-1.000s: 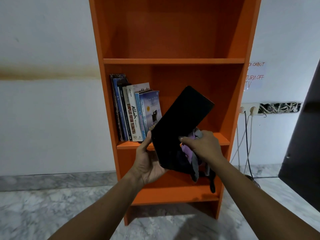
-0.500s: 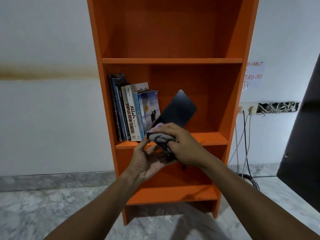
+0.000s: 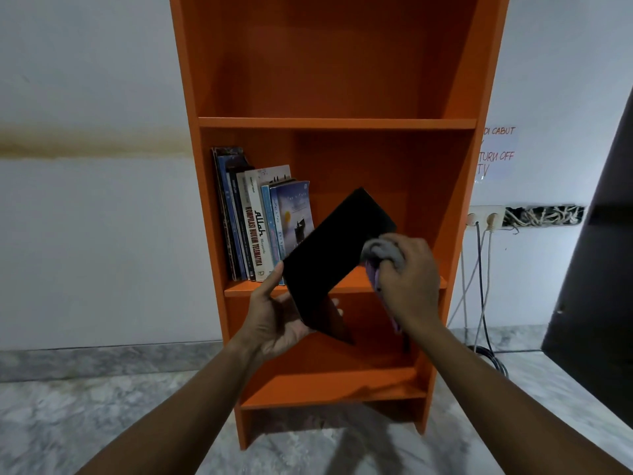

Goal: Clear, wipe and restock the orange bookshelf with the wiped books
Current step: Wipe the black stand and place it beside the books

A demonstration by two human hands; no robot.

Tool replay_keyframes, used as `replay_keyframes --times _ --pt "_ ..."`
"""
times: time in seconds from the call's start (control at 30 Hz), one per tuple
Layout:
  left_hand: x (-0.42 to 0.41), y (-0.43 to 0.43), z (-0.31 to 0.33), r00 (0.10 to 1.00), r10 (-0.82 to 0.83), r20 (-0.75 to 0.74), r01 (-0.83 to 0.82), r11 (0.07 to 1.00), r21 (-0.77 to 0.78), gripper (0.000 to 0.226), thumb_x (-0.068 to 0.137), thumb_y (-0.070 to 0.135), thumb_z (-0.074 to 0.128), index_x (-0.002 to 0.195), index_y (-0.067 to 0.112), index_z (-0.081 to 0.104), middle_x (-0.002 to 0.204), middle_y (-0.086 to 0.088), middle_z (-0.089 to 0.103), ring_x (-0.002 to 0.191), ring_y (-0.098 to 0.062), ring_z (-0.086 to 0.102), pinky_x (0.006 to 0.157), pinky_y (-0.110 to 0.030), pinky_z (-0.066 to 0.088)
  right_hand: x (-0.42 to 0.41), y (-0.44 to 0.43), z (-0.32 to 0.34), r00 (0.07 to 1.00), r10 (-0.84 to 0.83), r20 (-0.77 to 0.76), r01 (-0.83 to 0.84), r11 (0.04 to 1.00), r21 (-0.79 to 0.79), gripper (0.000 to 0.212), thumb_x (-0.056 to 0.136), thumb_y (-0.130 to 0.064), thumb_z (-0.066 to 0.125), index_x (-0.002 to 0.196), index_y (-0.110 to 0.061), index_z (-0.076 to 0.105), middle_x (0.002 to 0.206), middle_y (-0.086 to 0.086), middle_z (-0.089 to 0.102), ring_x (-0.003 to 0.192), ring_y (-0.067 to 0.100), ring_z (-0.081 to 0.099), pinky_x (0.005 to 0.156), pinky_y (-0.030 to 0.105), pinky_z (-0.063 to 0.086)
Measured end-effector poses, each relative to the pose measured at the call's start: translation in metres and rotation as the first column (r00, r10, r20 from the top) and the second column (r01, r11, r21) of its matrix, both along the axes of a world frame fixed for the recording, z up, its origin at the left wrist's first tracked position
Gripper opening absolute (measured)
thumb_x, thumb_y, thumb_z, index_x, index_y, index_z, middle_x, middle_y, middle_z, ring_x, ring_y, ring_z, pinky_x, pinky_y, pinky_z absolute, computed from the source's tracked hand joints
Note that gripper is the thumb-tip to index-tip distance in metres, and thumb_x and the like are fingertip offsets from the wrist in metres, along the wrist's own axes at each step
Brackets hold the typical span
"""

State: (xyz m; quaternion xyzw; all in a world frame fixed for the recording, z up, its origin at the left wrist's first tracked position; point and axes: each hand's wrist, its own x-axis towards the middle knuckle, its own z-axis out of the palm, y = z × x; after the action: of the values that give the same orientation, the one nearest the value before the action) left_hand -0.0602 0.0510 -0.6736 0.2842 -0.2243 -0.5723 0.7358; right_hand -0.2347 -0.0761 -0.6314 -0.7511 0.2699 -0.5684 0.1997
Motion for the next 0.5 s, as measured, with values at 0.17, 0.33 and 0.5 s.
replay_keyframes --times 0.17,0.33,0.5 --pt "-0.009 -0.005 0.008 0.998 -0.054 0.024 0.055 0.997 -0.053 0.081 0.083 0.061 0.064 0.134 -0.002 0.061 0.151 -0.030 0.041 0.140 -0.049 0.040 0.111 -0.066 0.035 0.012 0.010 0.013 0.991 0.005 0.135 0.030 0.966 -0.256 0.047 0.084 0.005 0.063 0.129 -0.007 0.060 0.123 0.013 0.047 0.107 0.011 0.049 0.087 0.010 0.045" --pt "-0.012 -0.005 0.018 0.999 -0.005 0.053 0.008 0.999 -0.051 0.085 0.086 0.064 0.056 0.143 0.001 0.050 0.140 -0.035 0.053 0.131 -0.052 0.050 0.111 -0.063 0.039 0.023 -0.004 -0.016 0.950 0.199 -0.240 -0.216 0.975 -0.045 0.036 0.078 -0.003 0.054 0.108 -0.017 0.067 0.105 0.002 0.048 0.086 0.012 0.049 0.070 0.027 0.042" --pt "0.004 0.006 0.024 0.998 -0.057 -0.010 0.056 0.995 -0.082 0.082 0.088 0.065 0.060 0.142 0.005 0.055 0.133 -0.022 0.052 0.124 -0.035 0.051 0.107 -0.049 0.042 0.007 -0.021 -0.025 0.882 0.463 -0.086 -0.348 0.763 0.545 0.005 0.086 -0.005 0.058 0.090 -0.008 0.060 0.074 0.005 0.050 0.066 0.022 0.043 0.062 0.032 0.032"
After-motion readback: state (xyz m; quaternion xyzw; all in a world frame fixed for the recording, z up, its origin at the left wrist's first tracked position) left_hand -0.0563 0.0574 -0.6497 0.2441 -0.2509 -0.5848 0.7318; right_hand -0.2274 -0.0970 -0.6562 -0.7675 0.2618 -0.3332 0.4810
